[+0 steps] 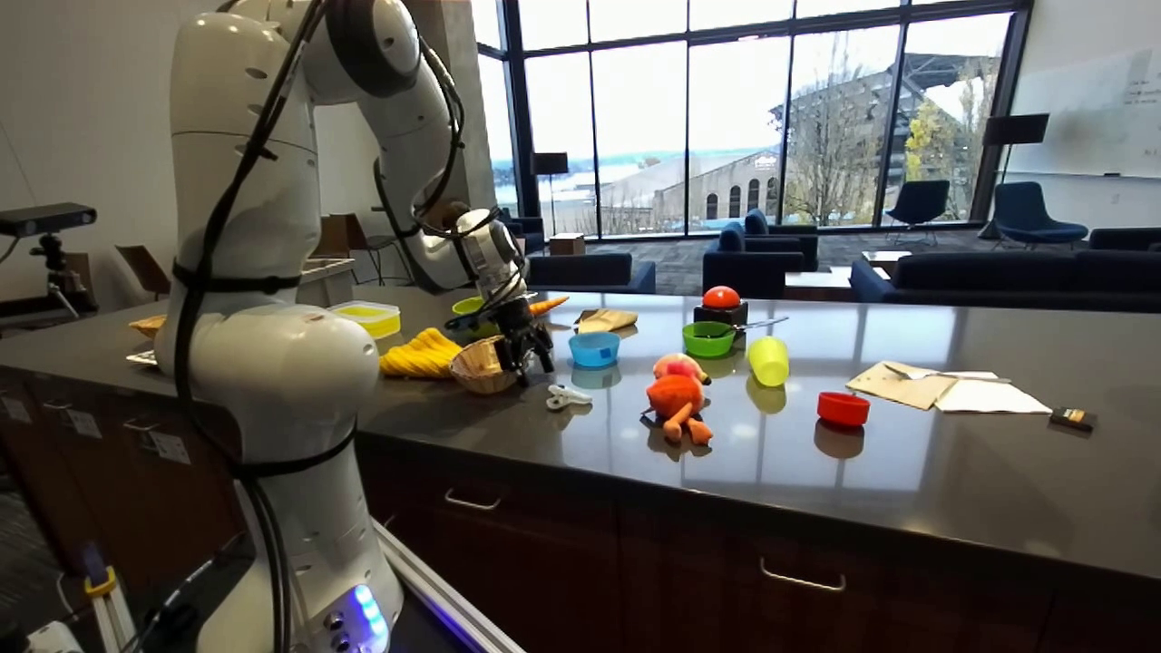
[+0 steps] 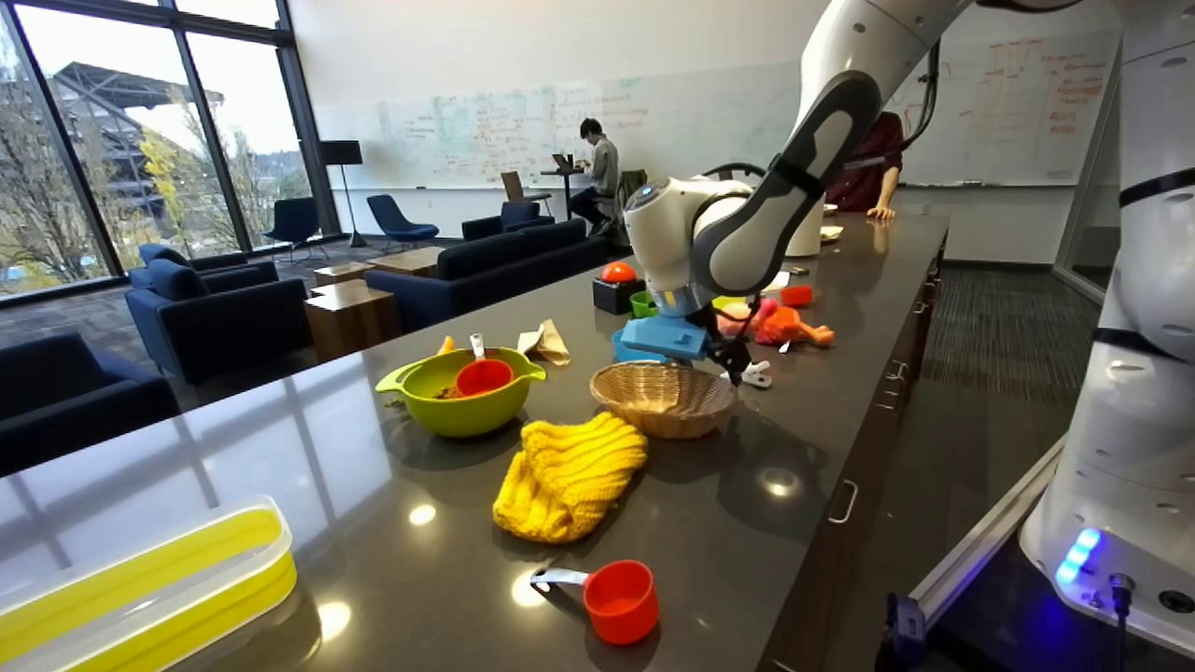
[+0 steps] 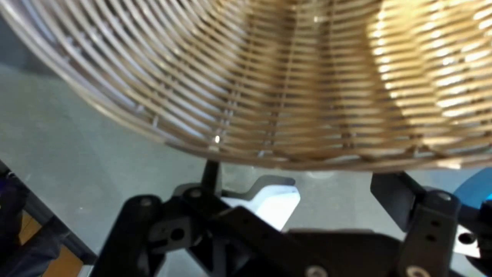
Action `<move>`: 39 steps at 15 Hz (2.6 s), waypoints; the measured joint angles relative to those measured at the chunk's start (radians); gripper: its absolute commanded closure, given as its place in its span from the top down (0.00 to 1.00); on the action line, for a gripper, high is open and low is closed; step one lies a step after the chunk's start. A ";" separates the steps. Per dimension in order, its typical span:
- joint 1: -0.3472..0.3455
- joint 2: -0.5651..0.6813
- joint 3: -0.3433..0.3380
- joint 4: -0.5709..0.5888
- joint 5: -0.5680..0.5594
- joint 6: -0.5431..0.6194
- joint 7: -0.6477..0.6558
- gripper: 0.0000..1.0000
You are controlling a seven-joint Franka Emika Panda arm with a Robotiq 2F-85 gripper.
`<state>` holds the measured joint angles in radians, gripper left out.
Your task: Move the basket to the left then put the blue bowl in the basket.
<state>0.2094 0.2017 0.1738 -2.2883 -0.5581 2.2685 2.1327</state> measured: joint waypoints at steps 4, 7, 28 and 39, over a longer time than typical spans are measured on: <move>0.032 -0.031 -0.027 0.046 -0.143 -0.174 0.095 1.00; 0.046 -0.061 -0.019 0.085 -0.181 -0.258 0.137 1.00; 0.051 0.252 -0.047 0.507 0.014 -0.344 -0.015 0.98; 0.056 0.340 -0.098 0.523 0.016 -0.339 -0.029 0.17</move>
<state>0.2654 0.5417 0.0759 -1.7656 -0.5418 1.9292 2.1041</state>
